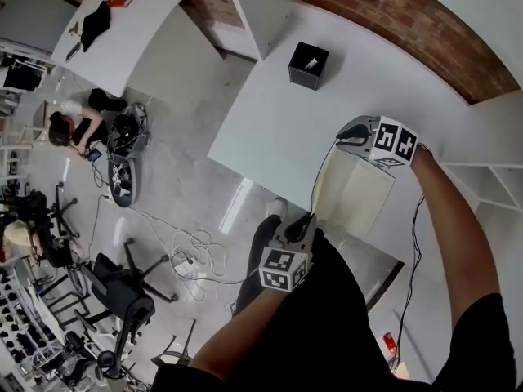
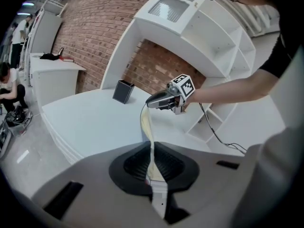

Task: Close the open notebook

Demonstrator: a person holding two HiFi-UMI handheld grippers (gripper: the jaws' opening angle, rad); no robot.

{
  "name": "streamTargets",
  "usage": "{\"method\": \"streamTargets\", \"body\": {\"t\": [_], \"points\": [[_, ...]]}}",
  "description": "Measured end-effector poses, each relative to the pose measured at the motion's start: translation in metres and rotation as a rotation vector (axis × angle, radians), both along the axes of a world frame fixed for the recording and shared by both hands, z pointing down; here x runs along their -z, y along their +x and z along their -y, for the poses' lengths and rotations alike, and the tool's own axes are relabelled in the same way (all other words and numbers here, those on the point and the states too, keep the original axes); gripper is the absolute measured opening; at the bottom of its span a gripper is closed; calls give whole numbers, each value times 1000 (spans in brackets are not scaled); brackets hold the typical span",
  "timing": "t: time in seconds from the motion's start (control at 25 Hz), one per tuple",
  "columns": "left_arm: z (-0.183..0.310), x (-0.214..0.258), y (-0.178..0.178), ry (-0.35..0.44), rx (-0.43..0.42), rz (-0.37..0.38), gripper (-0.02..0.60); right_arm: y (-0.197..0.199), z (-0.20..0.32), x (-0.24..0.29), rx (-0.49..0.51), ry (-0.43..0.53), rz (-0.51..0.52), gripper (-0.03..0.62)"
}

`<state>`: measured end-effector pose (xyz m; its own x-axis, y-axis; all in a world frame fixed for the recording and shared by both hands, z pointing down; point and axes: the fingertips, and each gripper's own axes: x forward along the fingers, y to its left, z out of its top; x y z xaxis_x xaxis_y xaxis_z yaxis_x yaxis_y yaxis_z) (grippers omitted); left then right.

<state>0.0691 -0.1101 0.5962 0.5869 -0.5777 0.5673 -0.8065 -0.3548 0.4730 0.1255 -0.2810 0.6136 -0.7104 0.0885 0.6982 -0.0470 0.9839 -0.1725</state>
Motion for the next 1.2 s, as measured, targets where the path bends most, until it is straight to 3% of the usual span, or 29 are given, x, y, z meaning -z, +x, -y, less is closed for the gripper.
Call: {"method": "streamTargets", "body": {"t": [0.6,1.2], "points": [[-37,16,70,65,-309,94,25,78,-38,32,-207,159,48,61],[-82,-13,142,1,-613,129,50,162,-83,14,-485,194,19,91]]}}
